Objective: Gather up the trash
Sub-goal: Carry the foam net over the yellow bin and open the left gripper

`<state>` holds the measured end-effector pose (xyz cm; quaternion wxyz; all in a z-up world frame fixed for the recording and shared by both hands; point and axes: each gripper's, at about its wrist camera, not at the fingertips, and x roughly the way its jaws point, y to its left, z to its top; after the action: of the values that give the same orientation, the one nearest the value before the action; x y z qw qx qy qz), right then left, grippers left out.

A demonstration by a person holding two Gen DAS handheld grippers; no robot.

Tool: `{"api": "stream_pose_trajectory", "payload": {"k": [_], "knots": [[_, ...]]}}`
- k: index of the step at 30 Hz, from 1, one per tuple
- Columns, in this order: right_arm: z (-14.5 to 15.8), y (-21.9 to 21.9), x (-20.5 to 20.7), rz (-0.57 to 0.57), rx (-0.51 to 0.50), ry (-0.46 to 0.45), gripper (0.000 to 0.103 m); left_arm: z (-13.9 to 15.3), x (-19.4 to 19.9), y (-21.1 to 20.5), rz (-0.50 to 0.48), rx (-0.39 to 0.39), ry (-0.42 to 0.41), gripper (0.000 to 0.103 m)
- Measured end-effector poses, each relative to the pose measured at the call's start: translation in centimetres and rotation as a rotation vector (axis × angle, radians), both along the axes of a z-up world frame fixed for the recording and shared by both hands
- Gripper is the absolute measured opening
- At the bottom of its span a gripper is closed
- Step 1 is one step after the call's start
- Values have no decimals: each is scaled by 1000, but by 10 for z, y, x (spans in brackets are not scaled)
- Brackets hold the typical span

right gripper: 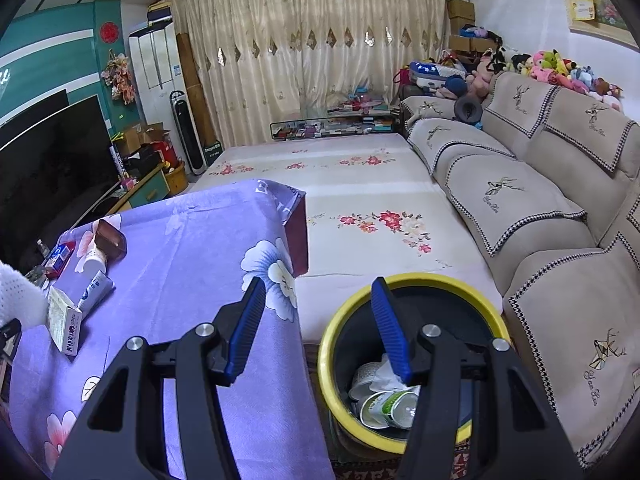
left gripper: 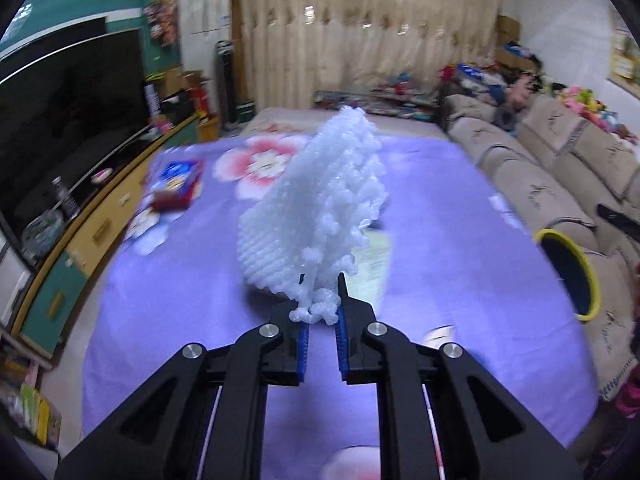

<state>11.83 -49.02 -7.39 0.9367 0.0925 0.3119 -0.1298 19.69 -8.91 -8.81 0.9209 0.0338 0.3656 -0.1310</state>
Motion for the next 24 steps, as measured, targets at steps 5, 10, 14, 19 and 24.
{"api": "stream_pose_trajectory", "payload": {"k": [5,10,14,19,24], "knots": [[-3,-12,-17,-33,4,-4,53,20,-7,-58,-146,-33,-29,12],[-3,-31,-40,-93,-7,-14,53,30,-9,-131,-305,-61,-22,12],[-3,-47,-59,-142,-11,-20,53,30,-8,-193,-431,-75,-3,12],[-9,-73,-81,-200,-2,-13,53,19,-3,-279,-580,-85,58,12],[-17,-95,-96,-245,12,-2,53,2,1,-347,-672,-73,113,12]]}}
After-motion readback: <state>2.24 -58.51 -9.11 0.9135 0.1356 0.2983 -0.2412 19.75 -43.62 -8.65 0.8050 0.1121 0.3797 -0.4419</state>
